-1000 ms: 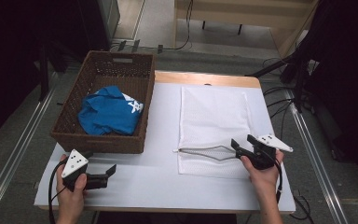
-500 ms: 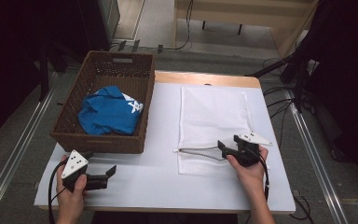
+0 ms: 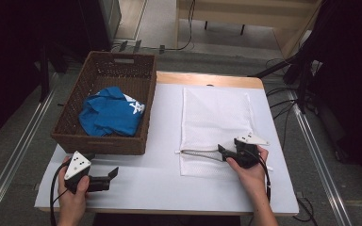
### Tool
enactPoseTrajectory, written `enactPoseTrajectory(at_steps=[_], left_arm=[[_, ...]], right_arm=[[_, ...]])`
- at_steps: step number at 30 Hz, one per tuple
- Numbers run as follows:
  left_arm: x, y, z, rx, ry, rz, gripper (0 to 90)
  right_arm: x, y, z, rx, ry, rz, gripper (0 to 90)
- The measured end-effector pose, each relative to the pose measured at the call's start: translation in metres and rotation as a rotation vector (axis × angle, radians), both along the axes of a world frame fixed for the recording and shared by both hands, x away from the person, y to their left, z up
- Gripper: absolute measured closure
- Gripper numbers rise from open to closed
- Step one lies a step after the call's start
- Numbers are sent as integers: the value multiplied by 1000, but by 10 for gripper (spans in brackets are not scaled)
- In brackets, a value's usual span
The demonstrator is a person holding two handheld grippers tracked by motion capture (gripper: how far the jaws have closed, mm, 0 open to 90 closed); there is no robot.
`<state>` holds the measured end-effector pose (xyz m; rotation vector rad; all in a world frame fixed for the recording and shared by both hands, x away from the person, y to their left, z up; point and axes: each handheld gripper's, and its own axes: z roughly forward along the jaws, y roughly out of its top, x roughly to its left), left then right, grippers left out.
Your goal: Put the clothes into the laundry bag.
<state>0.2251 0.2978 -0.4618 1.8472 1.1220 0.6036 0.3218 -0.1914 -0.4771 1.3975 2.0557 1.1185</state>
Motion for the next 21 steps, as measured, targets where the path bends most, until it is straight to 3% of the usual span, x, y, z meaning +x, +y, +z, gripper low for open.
enactPoseTrajectory(at_steps=[8, 10, 21], left_arm=[[0, -1, 0, 7, 4, -1, 0], [0, 0, 0, 4, 6, 0, 0], [0, 1, 0, -5, 7, -3, 0]], right_arm=[[0, 2, -2, -19, 13, 13, 280], [-2, 2, -1, -10, 11, 45, 278], [-12, -11, 4, -31, 53, 84, 276]])
